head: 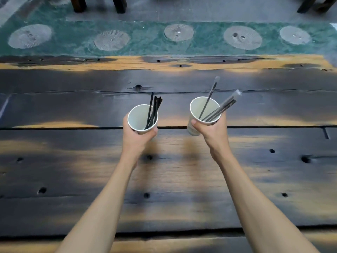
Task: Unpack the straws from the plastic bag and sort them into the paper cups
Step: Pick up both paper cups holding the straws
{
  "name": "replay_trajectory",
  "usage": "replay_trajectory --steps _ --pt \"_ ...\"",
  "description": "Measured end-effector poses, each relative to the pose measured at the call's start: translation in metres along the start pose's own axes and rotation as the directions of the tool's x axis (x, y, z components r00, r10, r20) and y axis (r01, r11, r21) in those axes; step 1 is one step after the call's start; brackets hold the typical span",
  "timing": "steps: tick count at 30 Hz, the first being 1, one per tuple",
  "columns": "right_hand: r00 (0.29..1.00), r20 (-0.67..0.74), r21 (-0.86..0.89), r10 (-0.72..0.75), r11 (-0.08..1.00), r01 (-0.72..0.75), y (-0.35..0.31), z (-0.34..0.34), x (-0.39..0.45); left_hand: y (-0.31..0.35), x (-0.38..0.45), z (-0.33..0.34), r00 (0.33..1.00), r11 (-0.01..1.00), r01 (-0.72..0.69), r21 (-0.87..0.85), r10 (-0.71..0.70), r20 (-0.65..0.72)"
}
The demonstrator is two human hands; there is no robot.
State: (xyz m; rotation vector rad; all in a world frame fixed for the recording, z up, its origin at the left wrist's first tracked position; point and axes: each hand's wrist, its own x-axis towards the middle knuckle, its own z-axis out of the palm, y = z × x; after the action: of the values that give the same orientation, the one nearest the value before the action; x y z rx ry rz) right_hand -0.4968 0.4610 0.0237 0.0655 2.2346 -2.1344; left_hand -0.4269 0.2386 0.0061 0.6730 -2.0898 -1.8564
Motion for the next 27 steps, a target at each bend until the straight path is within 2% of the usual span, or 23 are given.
replay_trajectory --steps 11,27 --pt "0.998 -0.050 -0.064 0.041 0.997 -0.044 0.036 0.002 0.078 -0.024 0.080 0.039 1.000 0.999 0.000 -0.044 0.000 0.008" --pt "0.994 -0.043 -0.067 0.105 0.992 -0.107 0.069 0.006 0.087 -0.039 0.092 0.060 0.999 1.000 0.005 -0.010 -0.004 0.035"
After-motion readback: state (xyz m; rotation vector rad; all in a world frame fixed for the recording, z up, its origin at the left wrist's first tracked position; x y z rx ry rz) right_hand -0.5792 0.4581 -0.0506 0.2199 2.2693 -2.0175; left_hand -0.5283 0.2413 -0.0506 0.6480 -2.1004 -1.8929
